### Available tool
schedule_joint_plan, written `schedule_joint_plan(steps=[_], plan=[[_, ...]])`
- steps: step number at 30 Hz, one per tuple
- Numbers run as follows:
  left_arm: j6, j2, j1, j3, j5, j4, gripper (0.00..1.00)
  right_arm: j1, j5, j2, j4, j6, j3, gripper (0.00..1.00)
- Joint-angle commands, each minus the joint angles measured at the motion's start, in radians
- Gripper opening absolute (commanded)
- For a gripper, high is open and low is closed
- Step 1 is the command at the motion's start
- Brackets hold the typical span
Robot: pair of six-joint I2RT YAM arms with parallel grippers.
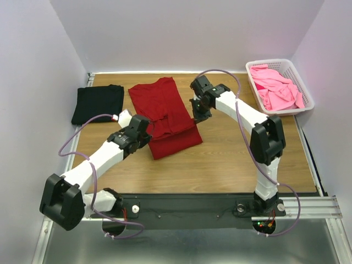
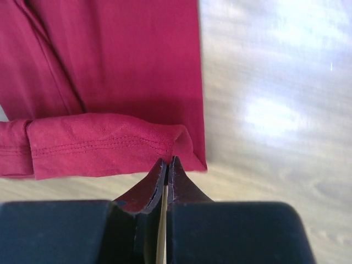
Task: Fold and stack the t-shirts
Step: Fold the tshirt
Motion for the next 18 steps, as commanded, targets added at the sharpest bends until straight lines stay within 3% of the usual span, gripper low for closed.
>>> schedule_joint_plan(steps=[1, 9, 18], plan=[[0.129, 0.04, 0.045, 0.014, -0.034, 0.103, 0.0, 0.002, 0.021, 0.055, 0.054, -0.035, 0.119, 0.01], [0.169, 0.105, 0.086, 0.028, -0.046, 0.171, 0.0, 0.002, 0.03, 0.146, 0.077, -0.052, 0.253, 0.01], [0.215, 0.148, 0.135, 0.042, -0.046, 0.212, 0.0, 0.002, 0.033, 0.193, 0.107, -0.061, 0.29, 0.01]])
